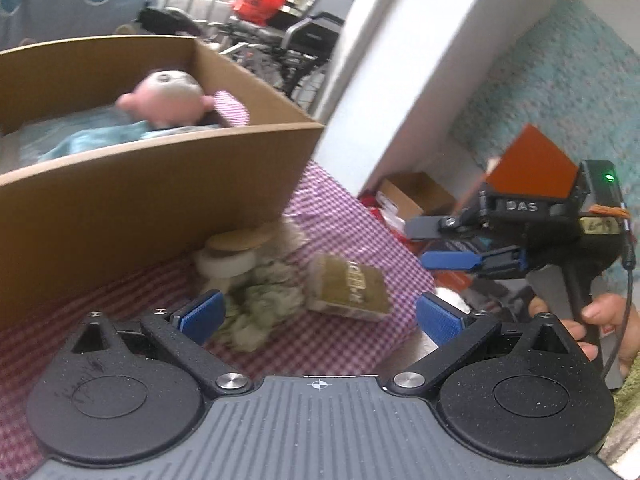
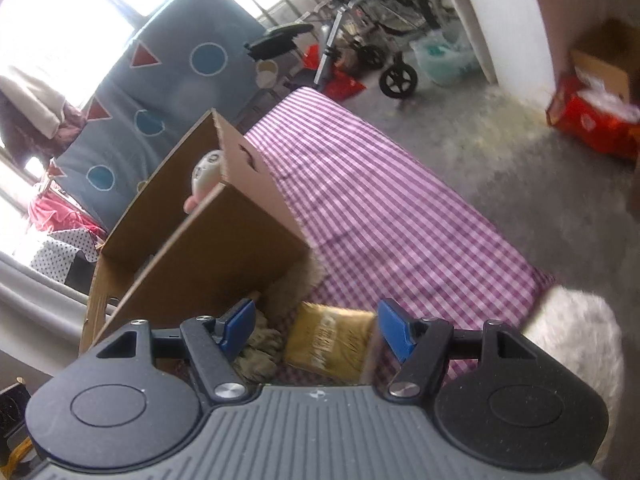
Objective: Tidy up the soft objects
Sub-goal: 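Move the right gripper to the gold tissue pack and grasp it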
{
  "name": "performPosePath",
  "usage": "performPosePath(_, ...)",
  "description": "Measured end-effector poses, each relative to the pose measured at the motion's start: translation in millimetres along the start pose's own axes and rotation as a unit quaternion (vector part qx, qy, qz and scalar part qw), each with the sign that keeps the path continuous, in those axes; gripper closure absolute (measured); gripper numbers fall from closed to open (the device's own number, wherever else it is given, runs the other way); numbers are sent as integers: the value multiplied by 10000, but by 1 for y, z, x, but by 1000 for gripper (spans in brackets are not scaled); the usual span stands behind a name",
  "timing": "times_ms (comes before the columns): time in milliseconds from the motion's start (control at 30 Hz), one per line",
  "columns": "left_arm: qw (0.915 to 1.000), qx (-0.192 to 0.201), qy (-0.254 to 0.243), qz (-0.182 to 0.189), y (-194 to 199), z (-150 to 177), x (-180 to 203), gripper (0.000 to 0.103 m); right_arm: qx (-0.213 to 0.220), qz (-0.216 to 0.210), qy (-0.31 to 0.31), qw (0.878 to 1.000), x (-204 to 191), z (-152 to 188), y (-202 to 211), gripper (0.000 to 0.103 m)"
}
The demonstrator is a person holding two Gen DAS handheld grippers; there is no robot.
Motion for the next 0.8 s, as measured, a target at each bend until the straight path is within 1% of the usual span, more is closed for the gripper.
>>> performPosePath(100, 9994, -130, -277, 145, -16, 0, 14, 1, -105, -84, -198, 9997, 10, 3, -3, 32)
performPosePath(233, 9975, -386, -510, 302, -39, 0, 28, 3, -166, -213, -382, 9989, 20, 6, -7, 33)
performPosePath(300, 9965, -471, -596, 352, -47, 1, 34, 3, -164, -276, -432, 9986, 24, 7, -8, 35)
performPosePath(367, 9955, -542, -680, 371, -56, 0, 39, 3, -198, -350, -468, 9981, 26, 8, -9, 39)
performPosePath(400, 9950, -576, -724, 370, -60, -2, 41, 3, -217, -396, -494, 9978, 28, 10, -10, 45)
performPosePath(433, 9945, -609, -776, 362, -64, -3, 43, 3, -237, -419, -515, 9975, 29, 11, -12, 48)
performPosePath(533, 9933, -674, -904, 252, -76, -6, 48, 3, -283, -490, -544, 9969, 33, 13, -16, 50)
performPosePath(667, 9916, -793, -1023, 71, -92, -9, 51, 3, -339, -545, -535, 9965, 36, 12, -21, 50)
performPosePath(800, 9908, -1025, -885, -34, -108, -9, 46, 3, -464, -587, -518, 9959, 37, 12, -32, 50)
Point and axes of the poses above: each gripper's, at about its wrist camera, not at the fingertips, and y roughly against the way its jaws point, x to its right, z to its underside, the point moved 2 cm from there along -y, roughly the way its jaws point, and after that the axes turned 4 degrees about z, right-handed, at the moved point
